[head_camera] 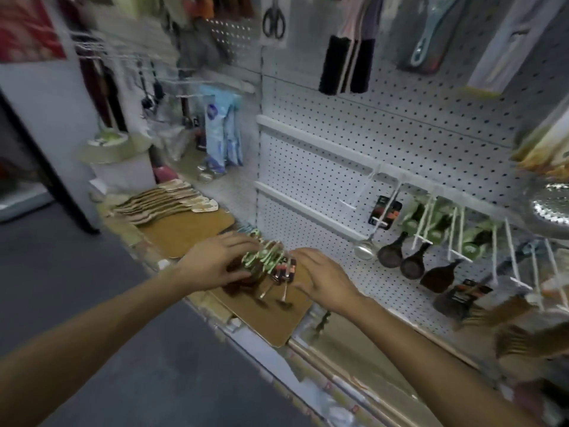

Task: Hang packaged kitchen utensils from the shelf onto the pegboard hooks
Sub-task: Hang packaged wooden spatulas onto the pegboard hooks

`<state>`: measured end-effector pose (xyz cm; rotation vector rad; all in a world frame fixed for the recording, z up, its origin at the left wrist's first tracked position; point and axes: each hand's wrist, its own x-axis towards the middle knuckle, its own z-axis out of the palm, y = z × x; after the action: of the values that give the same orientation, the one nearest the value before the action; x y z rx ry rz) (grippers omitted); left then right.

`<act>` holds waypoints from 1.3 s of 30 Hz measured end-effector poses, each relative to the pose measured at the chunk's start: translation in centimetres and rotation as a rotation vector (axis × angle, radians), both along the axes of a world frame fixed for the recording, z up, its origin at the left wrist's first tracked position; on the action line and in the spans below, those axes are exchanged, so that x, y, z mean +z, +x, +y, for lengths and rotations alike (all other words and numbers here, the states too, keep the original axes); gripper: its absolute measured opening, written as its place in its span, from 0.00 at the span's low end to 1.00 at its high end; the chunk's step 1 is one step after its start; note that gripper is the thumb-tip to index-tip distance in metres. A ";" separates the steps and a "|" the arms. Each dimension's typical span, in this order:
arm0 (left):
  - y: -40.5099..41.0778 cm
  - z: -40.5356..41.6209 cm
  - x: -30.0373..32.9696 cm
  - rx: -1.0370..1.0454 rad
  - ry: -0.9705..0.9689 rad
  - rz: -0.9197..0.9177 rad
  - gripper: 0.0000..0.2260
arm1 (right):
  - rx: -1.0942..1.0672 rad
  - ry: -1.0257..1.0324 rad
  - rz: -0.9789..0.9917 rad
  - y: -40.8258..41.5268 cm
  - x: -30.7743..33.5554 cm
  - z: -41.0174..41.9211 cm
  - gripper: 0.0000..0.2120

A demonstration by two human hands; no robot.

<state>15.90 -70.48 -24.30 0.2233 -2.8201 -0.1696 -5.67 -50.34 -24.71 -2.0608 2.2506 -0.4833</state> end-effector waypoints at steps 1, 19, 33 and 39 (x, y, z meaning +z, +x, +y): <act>1.7 -1.3 0.0 0.020 0.008 -0.005 0.25 | 0.019 -0.008 0.016 1.3 0.1 -1.6 0.33; 14.6 -15.8 -0.1 0.311 0.063 0.001 0.25 | 0.254 0.008 0.045 11.0 -1.1 -23.1 0.30; 11.6 -30.2 -0.7 0.451 0.044 -0.015 0.26 | 0.370 0.023 -0.026 6.3 -1.7 -41.6 0.33; 13.2 -37.8 -2.4 0.479 0.111 -0.032 0.26 | 0.382 0.046 -0.045 7.6 -2.2 -49.7 0.33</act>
<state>29.12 -108.31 -26.66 0.9176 -2.6954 -0.2129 1.93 -100.03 -26.92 -2.3488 1.7613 -0.4371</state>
